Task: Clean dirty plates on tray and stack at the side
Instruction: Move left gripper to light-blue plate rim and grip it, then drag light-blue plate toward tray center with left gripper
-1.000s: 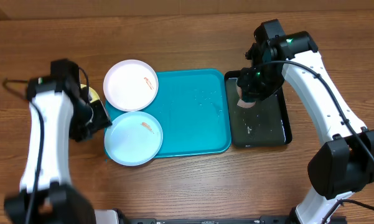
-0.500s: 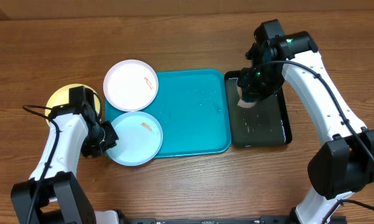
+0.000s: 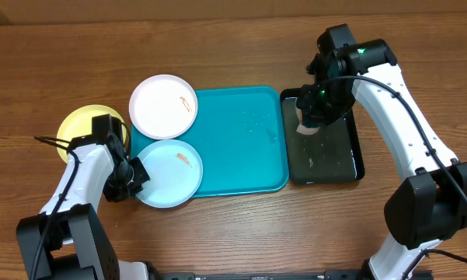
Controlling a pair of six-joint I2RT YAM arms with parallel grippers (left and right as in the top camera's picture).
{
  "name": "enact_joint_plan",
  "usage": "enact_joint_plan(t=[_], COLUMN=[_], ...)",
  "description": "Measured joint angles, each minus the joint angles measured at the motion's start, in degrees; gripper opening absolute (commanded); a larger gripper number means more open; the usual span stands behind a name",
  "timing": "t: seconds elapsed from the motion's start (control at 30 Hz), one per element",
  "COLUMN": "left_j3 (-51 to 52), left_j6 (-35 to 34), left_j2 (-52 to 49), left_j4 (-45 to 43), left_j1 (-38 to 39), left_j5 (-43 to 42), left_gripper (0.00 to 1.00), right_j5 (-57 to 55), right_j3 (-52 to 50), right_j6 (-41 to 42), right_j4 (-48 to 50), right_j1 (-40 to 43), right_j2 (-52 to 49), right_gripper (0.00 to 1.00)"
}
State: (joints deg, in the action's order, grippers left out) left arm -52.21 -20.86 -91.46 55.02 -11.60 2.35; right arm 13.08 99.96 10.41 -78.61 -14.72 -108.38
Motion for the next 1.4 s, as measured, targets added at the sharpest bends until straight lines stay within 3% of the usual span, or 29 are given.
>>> enact_joint_plan(t=[0.17, 0.43, 0.7, 1.07, 1.4], left_j3=[0.00, 0.11, 0.22, 0.33, 0.35], left_j6=[0.85, 5.18, 4.81, -4.31, -7.78], left_j2=[0.00, -0.09, -0.09, -1.05, -5.44], left_j4=[0.22, 0.98, -6.25, -22.34, -29.42], left_j1=[0.00, 1.40, 8.52, 22.08, 26.21], left_j5=[-2.99, -15.30, -20.44, -17.70, -13.64], left_gripper=[0.04, 0.04, 0.04, 0.04, 0.04], right_j5=[0.00, 0.00, 0.02, 0.00, 0.02], right_j3=[0.00, 0.00, 0.00, 0.00, 0.00], right_j6=[0.00, 0.00, 0.02, 0.00, 0.02], right_j4=[-0.02, -0.02, 0.00, -0.02, 0.85], right_j1=[0.00, 0.00, 0.00, 0.00, -0.55], right_j2=[0.00, 0.00, 0.00, 0.00, 0.00], right_gripper=[0.10, 0.10, 0.10, 0.07, 0.04])
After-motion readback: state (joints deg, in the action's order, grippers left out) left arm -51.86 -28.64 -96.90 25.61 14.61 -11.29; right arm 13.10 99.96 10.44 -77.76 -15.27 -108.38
